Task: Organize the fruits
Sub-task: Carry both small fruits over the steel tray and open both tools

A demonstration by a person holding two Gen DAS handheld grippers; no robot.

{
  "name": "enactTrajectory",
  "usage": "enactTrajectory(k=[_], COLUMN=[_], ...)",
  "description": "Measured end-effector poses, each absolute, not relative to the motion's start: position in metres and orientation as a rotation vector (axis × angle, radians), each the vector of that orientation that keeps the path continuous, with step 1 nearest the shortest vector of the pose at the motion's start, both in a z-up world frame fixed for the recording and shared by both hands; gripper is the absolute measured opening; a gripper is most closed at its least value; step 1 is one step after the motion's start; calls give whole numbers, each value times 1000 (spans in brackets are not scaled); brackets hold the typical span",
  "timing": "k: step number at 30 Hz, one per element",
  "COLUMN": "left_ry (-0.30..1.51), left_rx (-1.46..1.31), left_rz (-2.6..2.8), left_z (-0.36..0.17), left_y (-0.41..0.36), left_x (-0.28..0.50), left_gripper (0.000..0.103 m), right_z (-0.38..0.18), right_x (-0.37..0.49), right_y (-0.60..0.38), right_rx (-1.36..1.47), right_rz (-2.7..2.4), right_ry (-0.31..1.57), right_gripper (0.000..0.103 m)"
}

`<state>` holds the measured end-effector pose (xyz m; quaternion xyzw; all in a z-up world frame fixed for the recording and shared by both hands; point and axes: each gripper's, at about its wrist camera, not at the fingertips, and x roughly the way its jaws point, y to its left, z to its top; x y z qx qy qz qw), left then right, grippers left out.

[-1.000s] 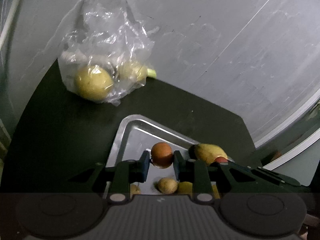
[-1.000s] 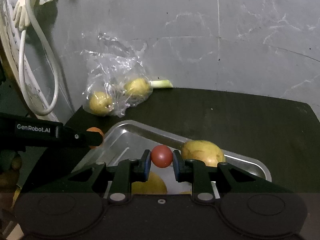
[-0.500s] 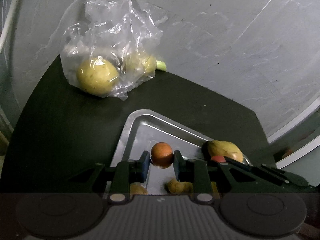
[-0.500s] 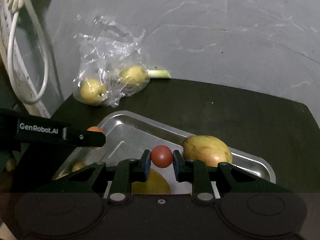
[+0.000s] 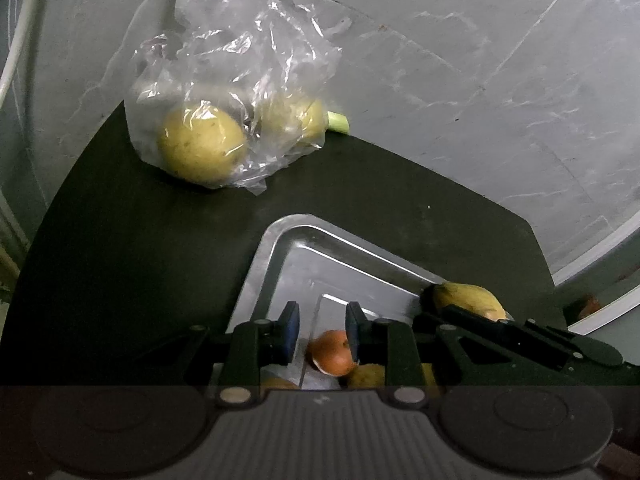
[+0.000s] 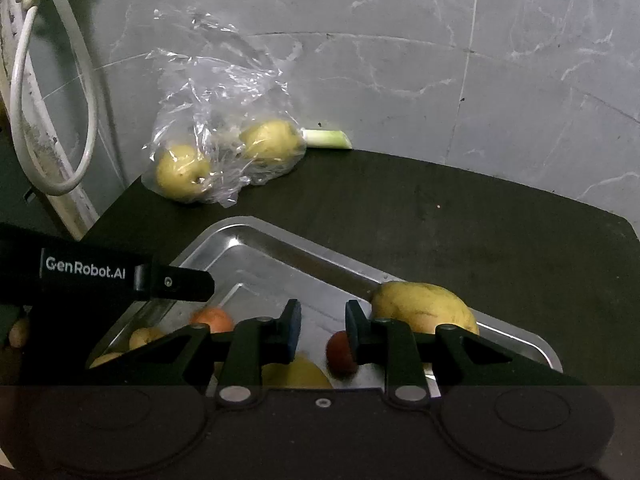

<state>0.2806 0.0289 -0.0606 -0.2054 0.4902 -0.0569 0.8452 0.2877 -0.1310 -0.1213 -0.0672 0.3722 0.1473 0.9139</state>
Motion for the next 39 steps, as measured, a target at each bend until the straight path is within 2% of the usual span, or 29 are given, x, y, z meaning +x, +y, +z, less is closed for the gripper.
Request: enactTrajectory(k=[9,15,17,22,33,37,39], left_ry=[1042,1034,1030,1026,983,968,962], left_rx=[-439,-442,-444,-464,-463,-473,-492], left_rz=[-109,-106,-103,-91,-53,-21,-3], left_z=[-63,-60,-58,-55,-41,-38,-37], left_y=[32,34,34,37,45,49,52], left_x=[282,281,280,279,276,273,273], left_gripper=[28,37,42,57,86,102,102], right_z=[-121,-121,-120,-114,-102,-98,-97], right_x=[287,285,285,282,276,274,274], right_y=[-129,-128,-128,-130,-137,-141,-142], right_rx=[-143,-150,-148,-143,-118,-93,-85], right_rz=[308,304,302,292,247,225,209], right_ry=[762,752,748,718,662,652,646], right_gripper=[32,39,43,63,88,98,101])
